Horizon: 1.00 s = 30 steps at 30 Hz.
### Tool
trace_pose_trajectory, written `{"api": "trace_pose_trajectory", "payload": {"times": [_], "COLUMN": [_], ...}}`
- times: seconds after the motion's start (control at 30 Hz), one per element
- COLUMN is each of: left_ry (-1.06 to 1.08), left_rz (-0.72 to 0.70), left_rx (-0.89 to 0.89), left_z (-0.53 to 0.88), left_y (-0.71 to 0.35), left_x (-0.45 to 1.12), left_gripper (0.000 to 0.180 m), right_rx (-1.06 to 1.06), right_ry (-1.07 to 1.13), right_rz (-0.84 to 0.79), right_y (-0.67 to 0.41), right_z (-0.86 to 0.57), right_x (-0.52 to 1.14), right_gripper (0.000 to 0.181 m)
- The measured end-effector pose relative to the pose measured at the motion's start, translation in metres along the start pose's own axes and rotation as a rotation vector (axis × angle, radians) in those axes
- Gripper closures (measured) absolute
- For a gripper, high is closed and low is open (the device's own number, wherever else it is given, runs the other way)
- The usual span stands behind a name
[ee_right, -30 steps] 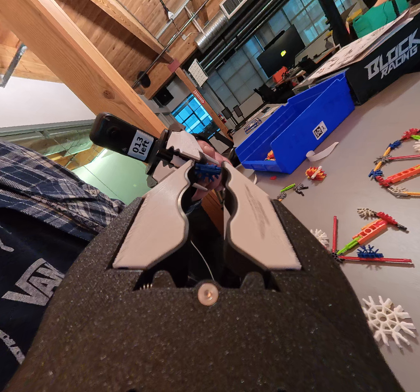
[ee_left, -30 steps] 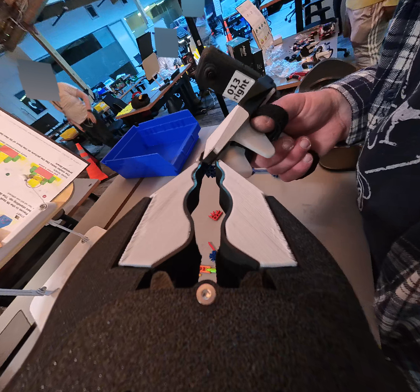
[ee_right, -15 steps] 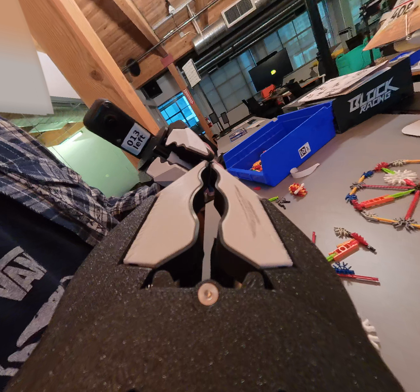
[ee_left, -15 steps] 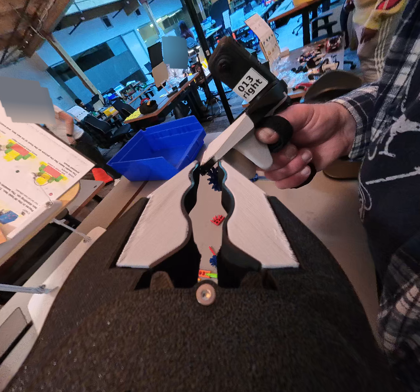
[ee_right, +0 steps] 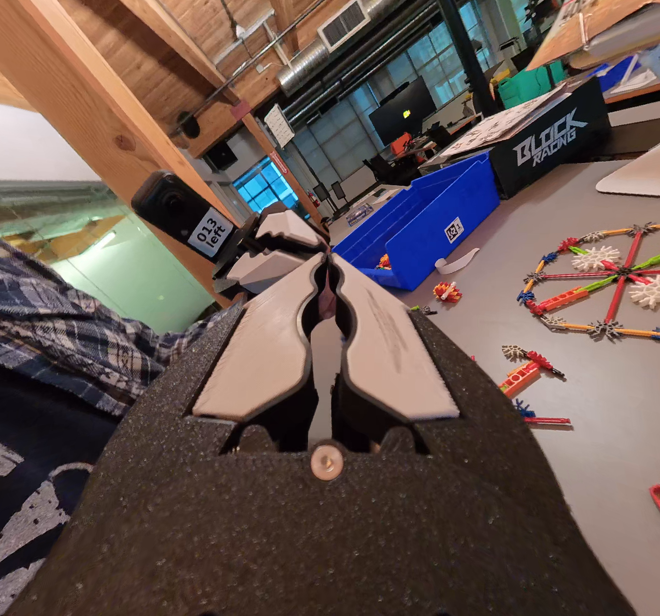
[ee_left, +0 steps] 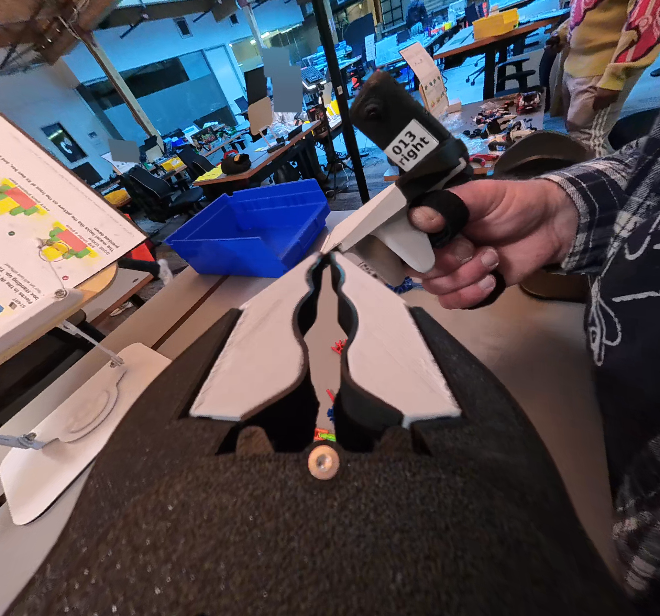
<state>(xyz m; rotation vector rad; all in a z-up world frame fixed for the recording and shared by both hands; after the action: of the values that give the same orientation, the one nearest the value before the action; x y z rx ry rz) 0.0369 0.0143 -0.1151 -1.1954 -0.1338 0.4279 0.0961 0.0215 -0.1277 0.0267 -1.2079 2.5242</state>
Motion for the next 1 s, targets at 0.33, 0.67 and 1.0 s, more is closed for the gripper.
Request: {"api": "trace_pose_trajectory", "payload": {"times": [0.33,0.67,1.0], "left_ry": [-0.026,-0.042,-0.022], "left_rz": [0.064,0.239,0.39], "left_rx": [-0.094,-0.18,-0.141], "left_z": [0.006,0.005,0.0], "left_y": [0.026,0.069,0.1], "left_x": [-0.007,-0.027,-0.039], "left_gripper": [0.18,0.177,0.164], "right_rx": [0.044,-0.051,-0.203], "right_ry": [0.05,0.186,0.263], "right_rz": [-0.029,0.048,0.246], "right_y": [0.004,0.019,0.068], "right_z": [-0.021,-0.013,-0.01], "right_x": [-0.007,-0.047,-0.039], "right_gripper": [0.181,0.174,0.157]}}
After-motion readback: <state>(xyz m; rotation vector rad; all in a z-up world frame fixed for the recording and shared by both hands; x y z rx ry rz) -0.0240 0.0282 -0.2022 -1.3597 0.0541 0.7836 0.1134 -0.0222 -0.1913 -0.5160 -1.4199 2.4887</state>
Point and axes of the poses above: each gripper's, where its closed fingertips meet, x out along the fingers, y out of its underside, z = x × y across the jaws, the point moved 4 cm from there along -x, back along the fingers, and after that the axes turned 4 degrees about x, right-handed, at the moved point
